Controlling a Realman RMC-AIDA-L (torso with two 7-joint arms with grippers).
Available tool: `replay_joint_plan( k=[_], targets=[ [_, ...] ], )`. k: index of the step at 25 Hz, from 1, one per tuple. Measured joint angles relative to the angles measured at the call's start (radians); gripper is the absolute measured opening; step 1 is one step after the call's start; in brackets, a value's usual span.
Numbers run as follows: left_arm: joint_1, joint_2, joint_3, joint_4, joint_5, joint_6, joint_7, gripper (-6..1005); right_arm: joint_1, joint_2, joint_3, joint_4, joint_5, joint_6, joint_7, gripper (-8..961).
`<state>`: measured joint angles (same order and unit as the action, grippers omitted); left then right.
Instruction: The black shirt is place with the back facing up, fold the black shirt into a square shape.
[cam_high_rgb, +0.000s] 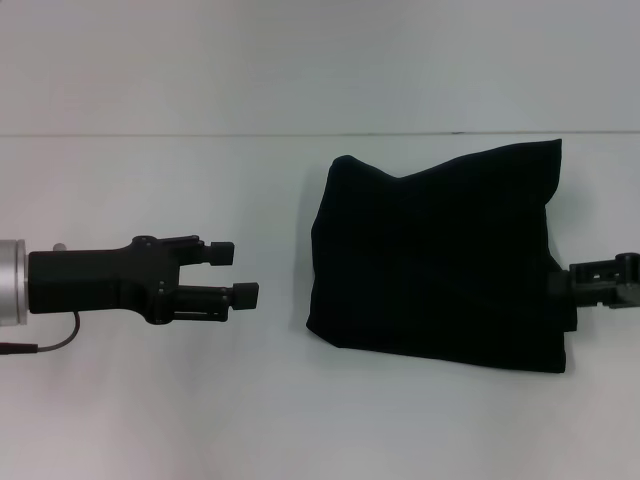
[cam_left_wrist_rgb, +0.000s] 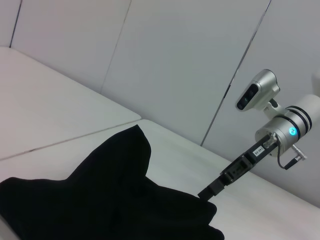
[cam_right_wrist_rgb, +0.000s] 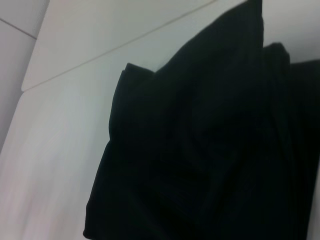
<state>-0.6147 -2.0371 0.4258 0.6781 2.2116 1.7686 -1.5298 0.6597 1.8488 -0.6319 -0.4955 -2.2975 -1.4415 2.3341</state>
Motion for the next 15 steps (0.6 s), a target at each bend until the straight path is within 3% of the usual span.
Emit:
replay_joint_plan(
  k=[15],
  targets=[
    [-0.003,0.002,0.007,0.003,0.003,-0.005,0.001,867,-0.013,0.002,0.004,0.065,0.005,0.044,0.01,699]
  ],
)
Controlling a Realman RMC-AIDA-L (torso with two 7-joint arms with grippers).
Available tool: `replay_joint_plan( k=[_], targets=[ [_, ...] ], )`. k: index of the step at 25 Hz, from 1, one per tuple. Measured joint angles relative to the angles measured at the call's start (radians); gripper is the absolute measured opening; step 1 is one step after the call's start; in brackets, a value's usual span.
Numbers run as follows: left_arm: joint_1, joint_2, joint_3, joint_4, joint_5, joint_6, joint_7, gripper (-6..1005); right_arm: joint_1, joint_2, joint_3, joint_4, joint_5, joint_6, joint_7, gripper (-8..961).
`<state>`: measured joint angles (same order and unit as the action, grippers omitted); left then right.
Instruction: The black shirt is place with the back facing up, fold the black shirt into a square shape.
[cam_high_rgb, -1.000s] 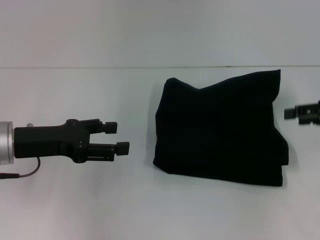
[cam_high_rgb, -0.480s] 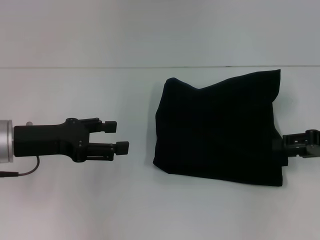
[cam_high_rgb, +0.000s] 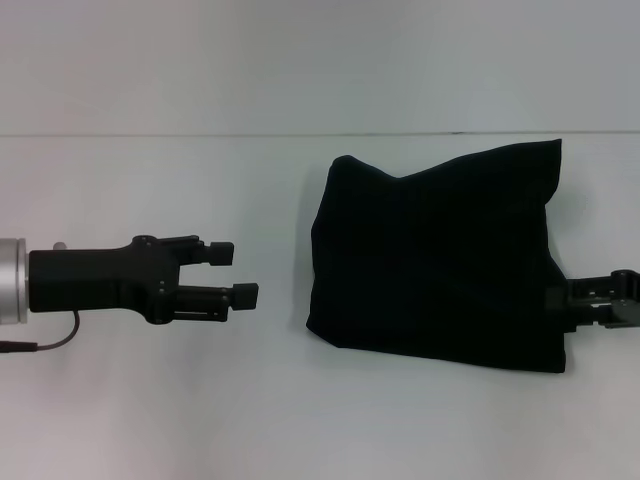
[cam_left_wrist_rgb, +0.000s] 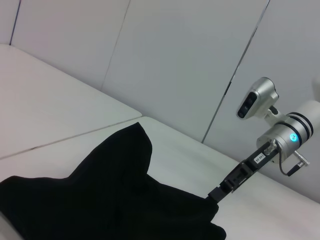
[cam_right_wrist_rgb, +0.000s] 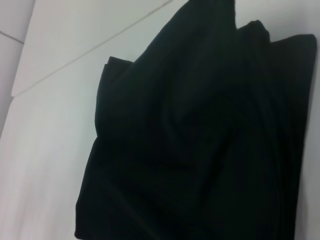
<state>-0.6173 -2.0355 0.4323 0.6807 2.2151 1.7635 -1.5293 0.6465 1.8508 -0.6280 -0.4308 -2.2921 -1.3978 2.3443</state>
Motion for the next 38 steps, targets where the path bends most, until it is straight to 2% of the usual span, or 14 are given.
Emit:
replay_joint_plan(
  k=[5,11,19,24,30,38],
  targets=[
    [-0.005,0.002,0.001,0.0,0.0,-0.002,0.001,867,0.004,0.005,0.016,0.005,0.004,0.023,-0.006,698],
    [-0.009,0.003,0.0,0.0,0.0,-0.003,0.001,866,0.009,0.02,0.034,0.006,0.004,0.055,-0.007,555],
    [-0.011,0.003,0.0,0.0,0.001,-0.003,0.002,867,0.008,0.041,0.076,0.006,0.006,0.047,-0.048,319],
    [-0.01,0.003,0.0,0.0,0.002,-0.004,0.0,867,-0.008,0.046,0.112,0.001,0.065,-0.046,-0.117,91],
    [-0.011,0.003,0.0,0.0,0.002,-0.004,-0.003,866,-0.021,0.035,0.114,-0.029,0.13,-0.132,-0.131,21],
    [-0.013,0.004,-0.004,-0.001,0.002,-0.004,-0.009,866,-0.022,0.029,0.14,-0.082,0.137,-0.195,-0.124,22]
  ],
)
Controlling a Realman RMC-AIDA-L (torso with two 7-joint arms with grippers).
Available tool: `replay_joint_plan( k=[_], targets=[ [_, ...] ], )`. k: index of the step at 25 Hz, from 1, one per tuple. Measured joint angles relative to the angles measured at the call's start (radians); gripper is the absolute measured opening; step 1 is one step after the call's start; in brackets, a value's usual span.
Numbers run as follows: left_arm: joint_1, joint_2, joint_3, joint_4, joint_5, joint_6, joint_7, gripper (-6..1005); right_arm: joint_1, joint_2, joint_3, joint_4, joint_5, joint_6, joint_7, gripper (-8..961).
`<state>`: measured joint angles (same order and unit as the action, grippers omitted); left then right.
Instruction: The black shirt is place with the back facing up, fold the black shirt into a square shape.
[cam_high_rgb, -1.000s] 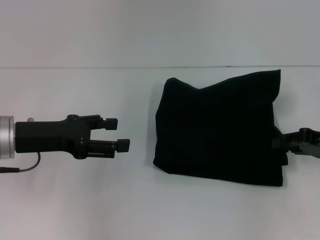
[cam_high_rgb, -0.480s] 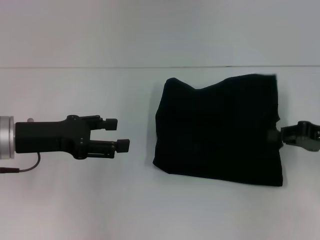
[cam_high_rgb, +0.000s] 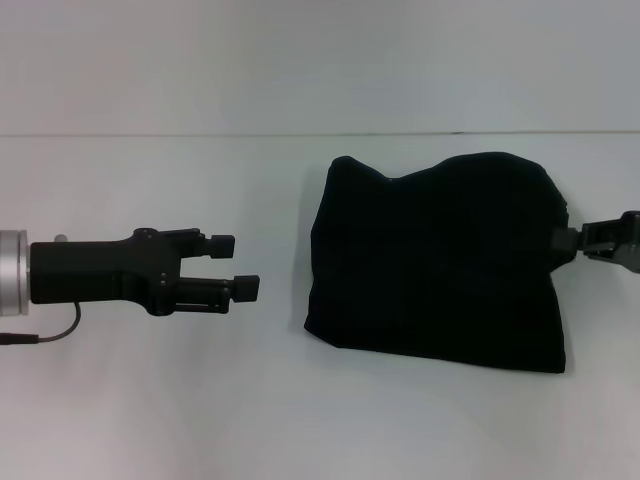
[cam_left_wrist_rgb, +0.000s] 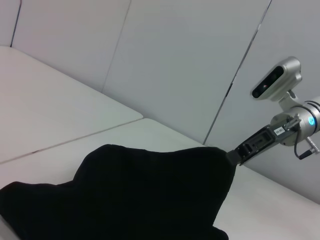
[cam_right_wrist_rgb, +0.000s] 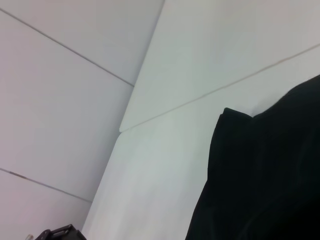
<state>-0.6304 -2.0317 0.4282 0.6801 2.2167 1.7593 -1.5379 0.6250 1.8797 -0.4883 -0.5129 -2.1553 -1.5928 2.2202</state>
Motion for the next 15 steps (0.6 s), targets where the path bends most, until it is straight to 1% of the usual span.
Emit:
replay_joint_plan(
  k=[8,15],
  targets=[
    [-0.007,0.004,-0.002,-0.004,-0.001,0.0,-0.002,867,-0.01,-0.007,-0.009,0.009,-0.04,0.016,0.009,36],
    [-0.019,0.007,-0.002,-0.007,-0.002,-0.008,-0.002,867,-0.039,-0.001,-0.011,0.019,-0.081,0.05,0.012,56]
  ],
)
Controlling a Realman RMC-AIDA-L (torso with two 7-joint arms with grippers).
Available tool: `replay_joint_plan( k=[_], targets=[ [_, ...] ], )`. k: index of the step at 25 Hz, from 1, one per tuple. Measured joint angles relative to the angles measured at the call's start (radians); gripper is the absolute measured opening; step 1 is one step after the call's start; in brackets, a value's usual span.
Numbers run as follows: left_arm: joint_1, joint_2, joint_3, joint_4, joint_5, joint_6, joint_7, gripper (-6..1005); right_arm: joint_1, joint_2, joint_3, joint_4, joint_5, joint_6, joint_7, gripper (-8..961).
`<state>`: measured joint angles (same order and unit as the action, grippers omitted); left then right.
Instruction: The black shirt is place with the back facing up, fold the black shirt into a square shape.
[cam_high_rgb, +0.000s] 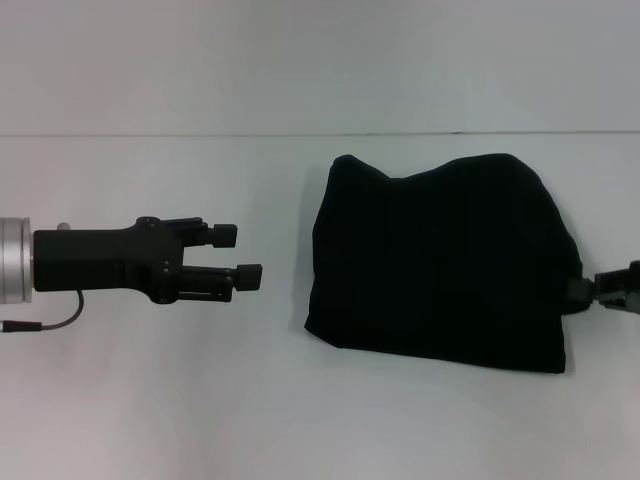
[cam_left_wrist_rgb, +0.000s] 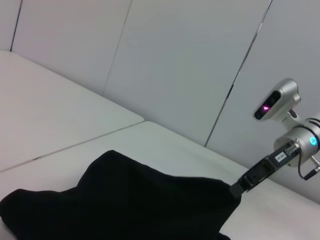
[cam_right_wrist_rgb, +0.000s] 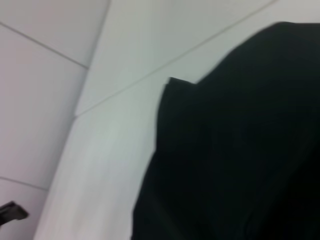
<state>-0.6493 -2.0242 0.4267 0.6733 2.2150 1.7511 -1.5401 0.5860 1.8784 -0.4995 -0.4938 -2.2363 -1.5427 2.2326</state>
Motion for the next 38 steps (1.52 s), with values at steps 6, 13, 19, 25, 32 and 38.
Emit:
replay_joint_plan(
  k=[6,13,19,25,32,38],
  targets=[
    [-0.005,0.003,0.005,0.0,0.0,-0.005,0.0,867,-0.017,0.002,-0.005,0.006,-0.062,0.083,0.039,74],
    [-0.007,0.003,0.006,0.004,0.0,-0.006,0.0,866,-0.018,-0.004,0.043,-0.031,-0.066,0.146,0.039,139],
    [-0.009,0.005,0.006,0.005,-0.001,-0.006,0.0,866,0.002,-0.013,0.124,-0.12,-0.041,0.162,0.018,378],
    [-0.011,0.003,0.005,0.0,-0.009,-0.021,0.0,866,0.073,-0.01,0.115,-0.109,0.076,0.171,-0.051,515],
    [-0.006,-0.008,-0.003,-0.011,-0.024,-0.07,0.001,867,0.192,0.039,0.006,0.014,0.078,0.338,-0.187,307],
    [-0.004,-0.008,-0.003,-0.026,-0.026,-0.093,0.007,867,0.238,0.116,-0.15,0.047,0.077,0.596,-0.239,96]
  ],
)
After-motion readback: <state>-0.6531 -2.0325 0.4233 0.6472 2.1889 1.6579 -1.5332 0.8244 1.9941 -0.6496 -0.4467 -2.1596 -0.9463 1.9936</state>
